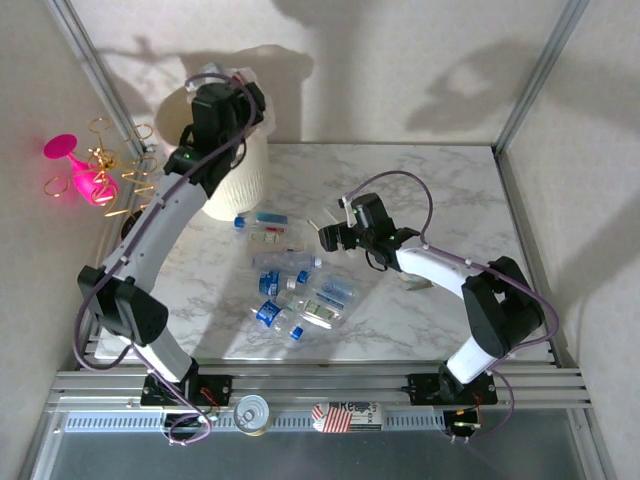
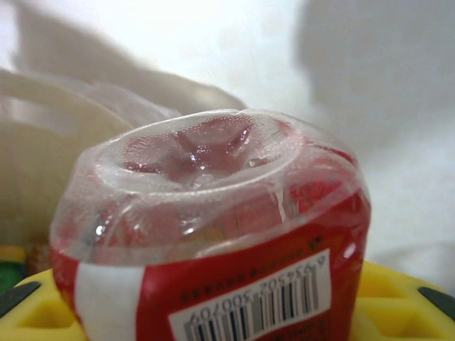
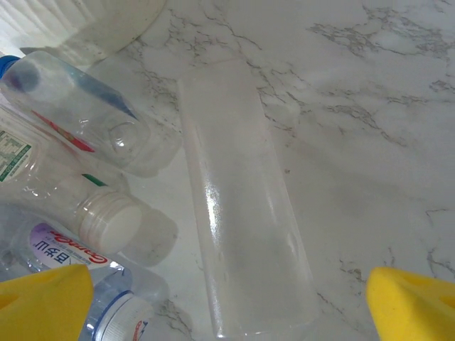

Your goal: Put the plastic bottles in the bin

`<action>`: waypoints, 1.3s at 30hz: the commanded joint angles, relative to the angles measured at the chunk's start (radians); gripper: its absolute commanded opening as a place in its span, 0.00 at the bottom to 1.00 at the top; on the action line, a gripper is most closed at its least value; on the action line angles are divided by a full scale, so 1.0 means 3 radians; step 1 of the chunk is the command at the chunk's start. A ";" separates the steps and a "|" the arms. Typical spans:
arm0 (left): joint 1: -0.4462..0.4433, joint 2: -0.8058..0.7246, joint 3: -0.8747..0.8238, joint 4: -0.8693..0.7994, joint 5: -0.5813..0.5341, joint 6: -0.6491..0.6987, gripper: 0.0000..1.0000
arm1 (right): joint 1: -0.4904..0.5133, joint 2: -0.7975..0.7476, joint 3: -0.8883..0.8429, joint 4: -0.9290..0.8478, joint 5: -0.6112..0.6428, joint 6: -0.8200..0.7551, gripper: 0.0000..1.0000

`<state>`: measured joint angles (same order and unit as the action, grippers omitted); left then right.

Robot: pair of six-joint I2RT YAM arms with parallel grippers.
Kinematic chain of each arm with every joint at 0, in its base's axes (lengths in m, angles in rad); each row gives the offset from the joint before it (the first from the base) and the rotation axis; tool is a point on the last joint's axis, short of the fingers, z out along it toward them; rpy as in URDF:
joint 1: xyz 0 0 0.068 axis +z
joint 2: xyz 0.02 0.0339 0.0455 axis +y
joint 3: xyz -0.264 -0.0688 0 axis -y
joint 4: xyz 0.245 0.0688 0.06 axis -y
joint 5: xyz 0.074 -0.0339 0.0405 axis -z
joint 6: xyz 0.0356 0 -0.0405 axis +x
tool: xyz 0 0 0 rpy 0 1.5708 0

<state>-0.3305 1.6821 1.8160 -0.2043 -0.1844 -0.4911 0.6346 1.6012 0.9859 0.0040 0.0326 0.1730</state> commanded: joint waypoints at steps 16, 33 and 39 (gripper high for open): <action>0.0621 0.0950 0.1023 -0.0623 -0.0616 0.0685 0.43 | -0.0009 -0.0331 -0.0251 -0.0080 0.0167 0.0100 0.99; 0.0622 0.0877 0.0755 -0.0549 -0.0582 0.0553 0.93 | -0.0008 -0.0449 -0.0352 -0.0086 0.0242 0.0120 0.99; 0.0512 0.0493 0.0624 -0.0406 -0.0360 0.0597 1.00 | -0.0018 -0.0394 -0.0274 -0.0070 0.0214 0.0129 0.99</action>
<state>-0.1555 1.9430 2.0209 -0.3767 -0.3344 -0.3176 0.6346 1.4845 0.8886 -0.0166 0.0860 0.1993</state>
